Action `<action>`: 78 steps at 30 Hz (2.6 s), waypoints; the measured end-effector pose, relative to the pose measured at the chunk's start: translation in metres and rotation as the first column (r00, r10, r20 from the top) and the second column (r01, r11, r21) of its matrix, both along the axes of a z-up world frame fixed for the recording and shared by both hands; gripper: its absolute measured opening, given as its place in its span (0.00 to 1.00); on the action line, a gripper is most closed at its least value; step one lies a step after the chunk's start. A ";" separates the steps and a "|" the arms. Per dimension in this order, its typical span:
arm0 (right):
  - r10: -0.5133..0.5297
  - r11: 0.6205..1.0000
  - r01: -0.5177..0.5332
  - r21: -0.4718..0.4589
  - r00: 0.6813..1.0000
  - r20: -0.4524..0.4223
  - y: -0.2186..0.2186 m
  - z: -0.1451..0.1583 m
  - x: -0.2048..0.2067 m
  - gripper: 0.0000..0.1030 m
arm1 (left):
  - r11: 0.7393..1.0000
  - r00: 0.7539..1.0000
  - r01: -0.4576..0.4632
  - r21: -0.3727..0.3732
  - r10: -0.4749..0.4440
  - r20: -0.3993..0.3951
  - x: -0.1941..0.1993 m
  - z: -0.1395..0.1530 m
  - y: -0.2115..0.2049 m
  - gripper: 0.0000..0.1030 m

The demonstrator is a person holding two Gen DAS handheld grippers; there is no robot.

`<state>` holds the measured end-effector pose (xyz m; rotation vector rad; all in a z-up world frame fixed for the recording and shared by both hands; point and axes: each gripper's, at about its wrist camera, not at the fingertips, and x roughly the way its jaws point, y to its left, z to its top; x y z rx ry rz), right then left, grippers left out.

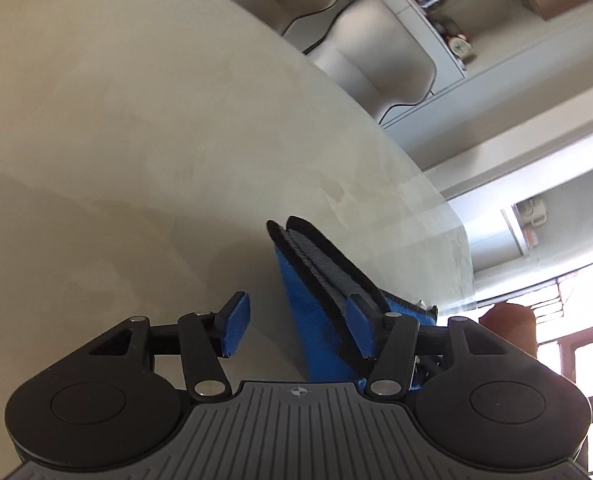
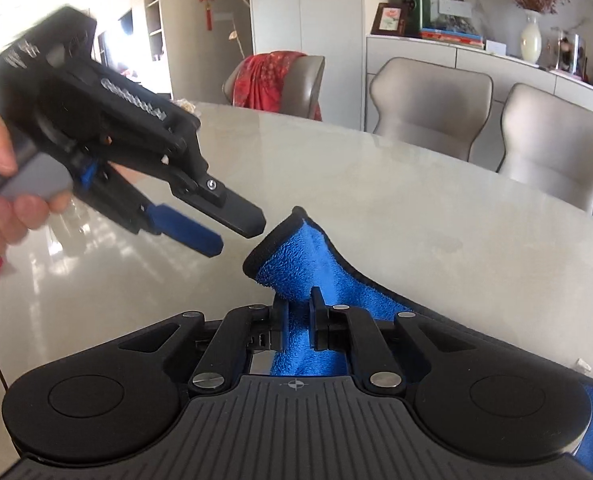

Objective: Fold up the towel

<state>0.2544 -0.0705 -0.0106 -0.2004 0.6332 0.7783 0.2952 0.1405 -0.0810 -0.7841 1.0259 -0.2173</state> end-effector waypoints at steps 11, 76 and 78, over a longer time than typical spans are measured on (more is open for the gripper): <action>0.050 0.998 -0.050 -0.049 0.999 0.003 0.006 -0.007 -0.002 0.09 | 0.974 0.996 -0.078 -0.215 0.068 -0.053 0.020 -0.027 0.008 0.63; -0.564 0.730 0.590 0.345 0.805 -0.185 -0.181 -0.034 -0.052 0.13 | 0.905 0.912 0.406 0.128 -0.409 0.000 0.094 0.008 -0.261 0.07; -0.581 0.708 0.613 0.352 0.788 -0.203 -0.188 -0.040 -0.052 0.13 | 0.902 0.910 0.410 0.136 -0.414 0.001 0.091 0.005 -0.268 0.07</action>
